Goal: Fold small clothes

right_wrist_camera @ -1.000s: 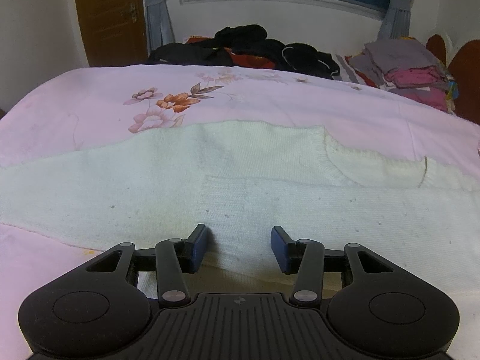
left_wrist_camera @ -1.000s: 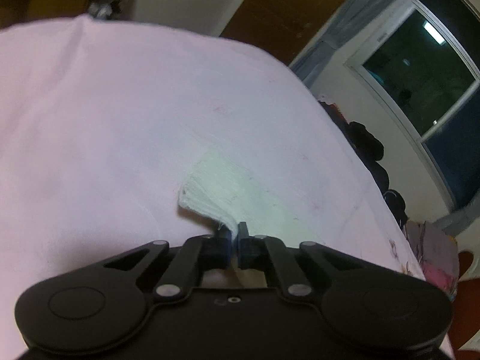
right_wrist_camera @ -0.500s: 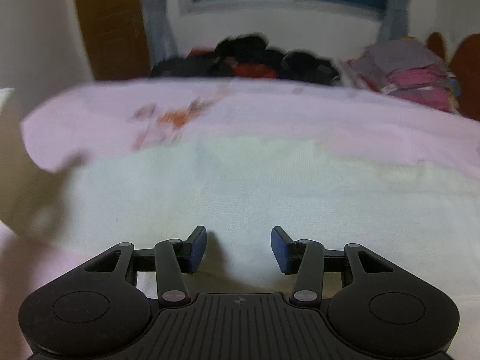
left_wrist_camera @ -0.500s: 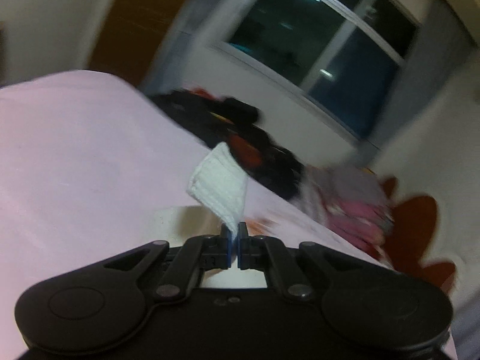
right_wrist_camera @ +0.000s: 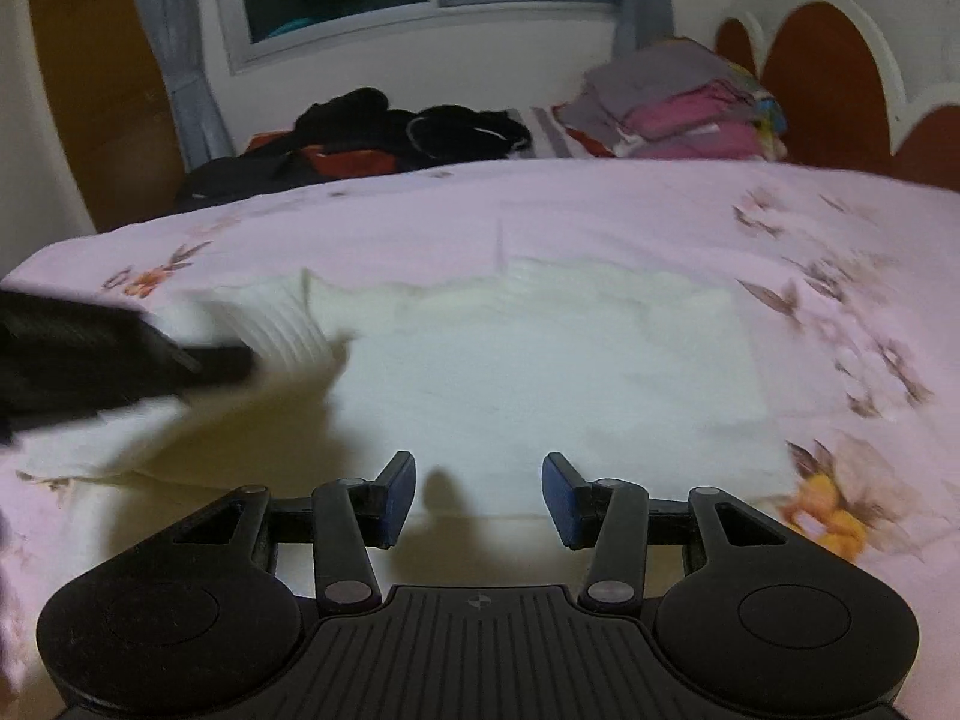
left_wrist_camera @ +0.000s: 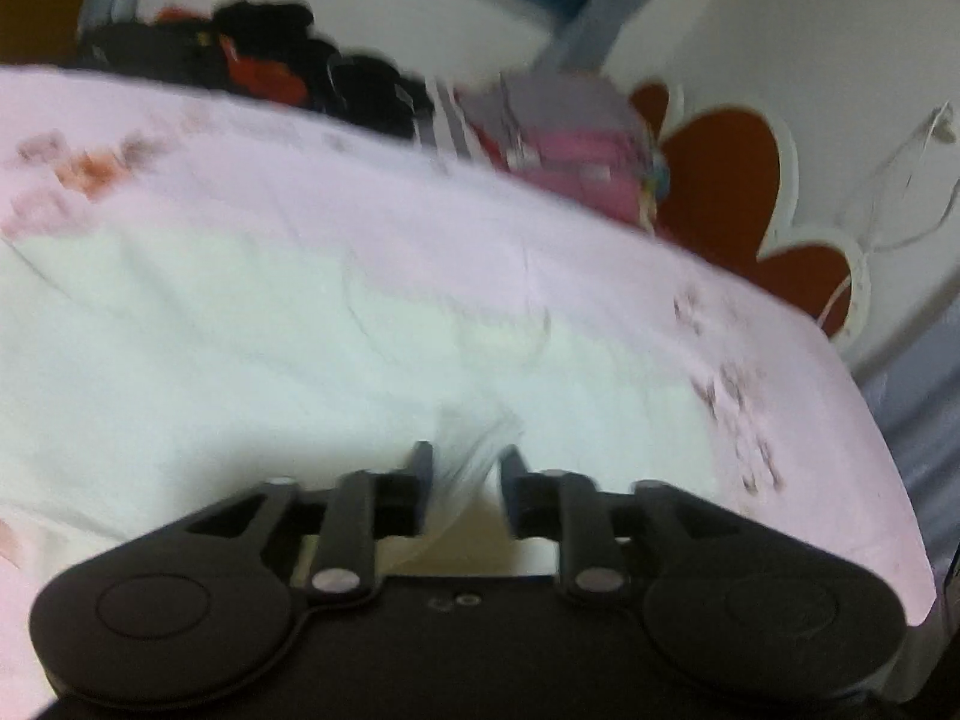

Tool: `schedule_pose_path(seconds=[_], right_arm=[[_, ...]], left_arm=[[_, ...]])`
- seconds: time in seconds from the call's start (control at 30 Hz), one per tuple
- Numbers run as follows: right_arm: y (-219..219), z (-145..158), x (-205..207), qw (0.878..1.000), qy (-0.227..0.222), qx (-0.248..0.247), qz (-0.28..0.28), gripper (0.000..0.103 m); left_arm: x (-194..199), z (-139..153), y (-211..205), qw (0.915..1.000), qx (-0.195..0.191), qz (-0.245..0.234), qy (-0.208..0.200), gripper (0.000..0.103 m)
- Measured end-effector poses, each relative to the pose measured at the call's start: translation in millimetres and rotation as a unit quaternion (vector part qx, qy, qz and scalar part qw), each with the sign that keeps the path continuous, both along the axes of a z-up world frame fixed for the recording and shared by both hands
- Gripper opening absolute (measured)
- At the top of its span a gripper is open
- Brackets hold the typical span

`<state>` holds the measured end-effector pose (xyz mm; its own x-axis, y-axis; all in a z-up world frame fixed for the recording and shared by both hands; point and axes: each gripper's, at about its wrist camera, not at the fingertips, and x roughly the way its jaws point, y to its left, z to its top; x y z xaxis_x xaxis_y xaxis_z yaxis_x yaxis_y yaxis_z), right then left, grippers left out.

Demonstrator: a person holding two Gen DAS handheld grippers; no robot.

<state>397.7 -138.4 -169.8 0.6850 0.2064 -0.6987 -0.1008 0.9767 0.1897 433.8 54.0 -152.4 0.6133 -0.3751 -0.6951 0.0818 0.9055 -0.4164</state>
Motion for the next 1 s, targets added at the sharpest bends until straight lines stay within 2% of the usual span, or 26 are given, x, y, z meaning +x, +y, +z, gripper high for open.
schedule_pose_path(seconds=[0.07,0.1,0.13,0.2,0.27,0.33,0.47,0.53,0.63,0.7,0.77,0.8,0.87,1.0], right_arm=[[-8.8,2.6,-2.2,1.0,-0.001,0.016,0.006,0.047],[-10.0,3.6,-4.1,1.0,-0.002,0.022,0.009,0.047],[-13.3,4.8,-6.6,0.999,-0.002,0.031,0.014,0.047],[-14.9,8.0,-6.8,0.998,-0.002,0.051,0.023,0.047],[-7.4,6.0,-5.6,0.997,0.009,0.074,0.034,0.047],[-1.5,3.4,-1.6,0.996,0.022,0.079,0.04,0.047],[8.8,-1.0,9.4,0.996,0.031,0.075,0.042,0.047],[16.9,-1.4,15.1,0.995,0.032,0.077,0.047,0.047],[32.6,-5.3,23.2,0.996,0.035,0.053,0.063,0.047],[42.4,-5.5,24.4,0.996,0.034,0.042,0.074,0.047],[46.1,-9.2,26.2,0.995,0.035,0.036,0.082,0.028],[47.4,-9.5,27.0,0.995,0.037,0.039,0.088,0.011],[47.2,-5.9,26.3,0.994,0.032,0.04,0.092,0.009],[36.3,13.3,22.6,0.996,-0.018,0.015,0.08,0.008]], left_arm=[[-10.7,6.6,1.7,0.9998,-0.019,-0.011,0.003,0.043],[-17.6,12.2,3.9,0.9997,-0.019,-0.014,-0.003,0.061],[-23.2,18.7,7.6,0.9996,-0.018,-0.011,-0.016,0.073],[-31.3,29.3,18.6,0.9991,-0.01,0.008,-0.042,0.08],[-40.9,33.7,34.6,0.9982,0.016,0.028,-0.05,0.08],[-53.3,30.2,51.8,0.9954,0.058,0.056,-0.053,0.08],[-79.6,12.0,83.8,0.9823,0.151,0.104,-0.039,0.076],[-88.1,2.1,90.6,0.9767,0.18,0.113,-0.031,0.072],[-94.4,-8.5,92.9,0.9672,0.216,0.132,-0.023,0.065],[-94.0,-13.2,92.8,0.9589,0.238,0.153,-0.025,0.064],[-92.9,-14.7,97.4,0.9537,0.246,0.17,-0.027,0.066],[-91.2,-16.0,99.1,0.9526,0.245,0.178,-0.026,0.068],[-88.2,-16.4,101.6,0.9507,0.241,0.193,-0.027,0.07],[-84.0,-15.5,108.4,0.9467,0.236,0.218,-0.024,0.07]])
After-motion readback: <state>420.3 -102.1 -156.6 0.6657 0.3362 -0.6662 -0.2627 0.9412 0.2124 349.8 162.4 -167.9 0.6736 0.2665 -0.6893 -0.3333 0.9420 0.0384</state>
